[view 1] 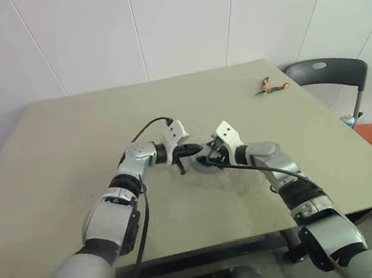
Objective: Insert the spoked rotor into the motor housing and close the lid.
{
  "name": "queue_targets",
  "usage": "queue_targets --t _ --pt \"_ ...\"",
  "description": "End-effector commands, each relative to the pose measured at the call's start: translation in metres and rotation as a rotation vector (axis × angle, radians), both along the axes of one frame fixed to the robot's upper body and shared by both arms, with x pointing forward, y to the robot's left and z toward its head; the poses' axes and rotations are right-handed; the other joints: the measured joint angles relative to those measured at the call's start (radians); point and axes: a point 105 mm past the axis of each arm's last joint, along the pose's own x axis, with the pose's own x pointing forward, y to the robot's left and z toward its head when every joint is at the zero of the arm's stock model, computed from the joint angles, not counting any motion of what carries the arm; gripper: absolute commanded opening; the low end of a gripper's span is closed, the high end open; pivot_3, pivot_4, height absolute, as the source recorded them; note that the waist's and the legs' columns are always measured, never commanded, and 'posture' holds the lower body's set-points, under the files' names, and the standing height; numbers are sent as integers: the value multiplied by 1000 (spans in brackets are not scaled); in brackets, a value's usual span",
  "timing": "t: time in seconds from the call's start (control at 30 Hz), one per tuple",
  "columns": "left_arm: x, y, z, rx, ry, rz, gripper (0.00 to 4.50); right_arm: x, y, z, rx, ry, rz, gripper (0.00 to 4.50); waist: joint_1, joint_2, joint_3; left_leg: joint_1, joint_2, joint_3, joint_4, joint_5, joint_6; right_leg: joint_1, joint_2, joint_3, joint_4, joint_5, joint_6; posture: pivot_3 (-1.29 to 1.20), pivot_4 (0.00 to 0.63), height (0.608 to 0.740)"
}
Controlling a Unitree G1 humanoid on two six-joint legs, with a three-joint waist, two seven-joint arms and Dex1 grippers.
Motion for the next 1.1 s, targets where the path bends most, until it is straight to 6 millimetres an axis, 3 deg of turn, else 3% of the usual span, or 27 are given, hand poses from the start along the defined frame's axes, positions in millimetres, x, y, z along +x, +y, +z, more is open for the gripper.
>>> queue_targets --t 0.03,0.27,0.4,0.53,0.57,0.67,0.8,1.1 --pt "2 -1 1 70 -54 -16 55 -10 -9 -29 -66 94 -27 3054 0 0 0 0 0 0 0 0 0 0 0 0 0 0 0 0 0 740" --pt "1 0 -11 132 -60 -8 55 -10 -10 -26 -66 81 -34 3054 1 0 0 1 0 0 0 0 0 1 0 0 0 0 0 0 0 740" --pt "0 0 -13 134 -51 -9 55 -8 -9 -13 18 95 -65 3054 3 0 0 1 0 0 0 0 0 1 0 0 0 -1 1 0 0 740" --pt "-2 0 -15 119 -34 -10 0 -9 -5 0 92 115 -60 4385 3 -1 -1 -1 0 0 0 -1 1 0 -1 0 0 0 1 0 0 740" --pt "-3 1 -15 116 -30 -11 0 -9 -3 5 117 116 -59 4470 2 -1 -1 -1 0 0 0 -1 1 0 -1 0 0 0 1 0 0 740" --pt "-4 3 -17 111 -22 -11 0 -11 1 13 172 124 -34 4470 1 -1 0 0 0 0 0 -1 1 0 -1 0 1 0 1 0 0 740" --pt "-5 7 -19 101 -11 -5 0 -8 -4 7 76 59 -46 4470 0 -1 0 -1 0 0 0 -1 1 -1 0 0 1 0 1 0 0 740" --pt "-10 12 -25 109 -6 -15 0 16 -30 13 -75 -177 -168 4470 0 -1 0 1 0 0 1 -1 1 1 0 0 2 0 2 0 0 740"
